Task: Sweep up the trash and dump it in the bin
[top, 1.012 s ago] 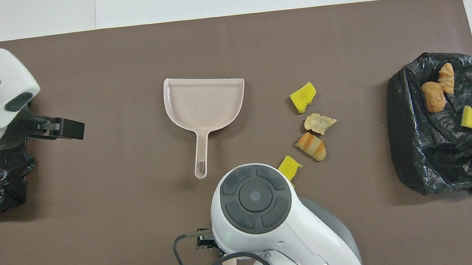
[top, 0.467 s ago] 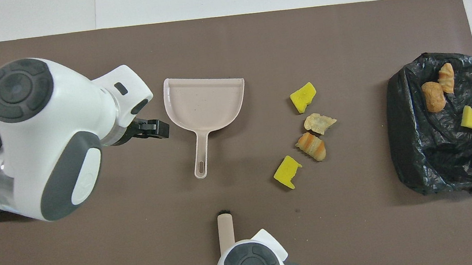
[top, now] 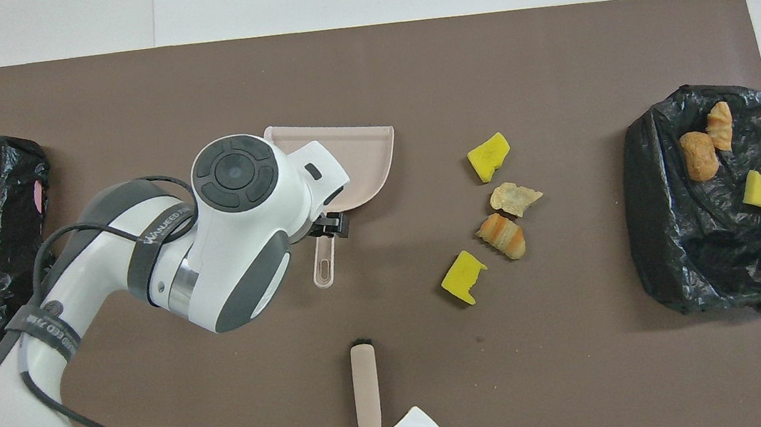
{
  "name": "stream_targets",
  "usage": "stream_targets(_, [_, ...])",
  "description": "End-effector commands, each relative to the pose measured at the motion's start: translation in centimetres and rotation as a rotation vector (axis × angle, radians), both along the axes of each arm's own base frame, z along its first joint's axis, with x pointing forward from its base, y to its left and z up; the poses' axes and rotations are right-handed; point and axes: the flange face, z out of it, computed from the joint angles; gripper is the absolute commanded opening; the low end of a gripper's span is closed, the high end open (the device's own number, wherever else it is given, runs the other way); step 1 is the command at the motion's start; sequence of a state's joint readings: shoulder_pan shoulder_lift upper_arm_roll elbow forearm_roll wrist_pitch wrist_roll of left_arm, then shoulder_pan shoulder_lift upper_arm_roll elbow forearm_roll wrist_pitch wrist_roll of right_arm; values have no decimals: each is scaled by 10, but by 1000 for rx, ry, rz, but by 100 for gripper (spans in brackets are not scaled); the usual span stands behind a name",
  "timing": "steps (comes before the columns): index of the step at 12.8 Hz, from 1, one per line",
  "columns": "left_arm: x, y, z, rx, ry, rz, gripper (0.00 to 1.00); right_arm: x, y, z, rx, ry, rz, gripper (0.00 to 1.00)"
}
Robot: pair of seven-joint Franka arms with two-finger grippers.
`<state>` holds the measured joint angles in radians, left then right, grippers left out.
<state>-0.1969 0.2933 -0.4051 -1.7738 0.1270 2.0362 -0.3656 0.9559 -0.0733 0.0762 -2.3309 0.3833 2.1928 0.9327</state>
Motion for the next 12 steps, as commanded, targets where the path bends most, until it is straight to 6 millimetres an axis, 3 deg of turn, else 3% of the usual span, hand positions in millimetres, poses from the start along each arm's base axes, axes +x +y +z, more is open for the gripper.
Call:
stream_targets(1, [-8, -6, -23, 5, -25, -15, 100, -10, -3, -14, 14, -10, -31, 100])
stream_targets(5, [-8, -12, -48, -16, -22, -9, 98, -20, 0, -27, 12, -19, -30, 100])
stream_targets(7, [-8, -15, -47, -29, -36, -14, 86, -27, -4, -36, 10, -21, -38, 100])
stream_targets(9, [-7, -15, -51, -29, -31, -15, 62, -27, -3, -36, 14, -22, -42, 97])
stream_targets(10, [-8, -15, -52, -23, -24, -24, 44, -27, -3, -36, 18, -25, -41, 82])
stream_targets(11, [-8, -15, -51, -21, -23, -33, 28, -27, -3, -36, 18, -24, -38, 48])
stream_targets(12, [-7, -14, -51, -20, -24, -46, 20, -26, -3, -36, 19, -25, -39, 14])
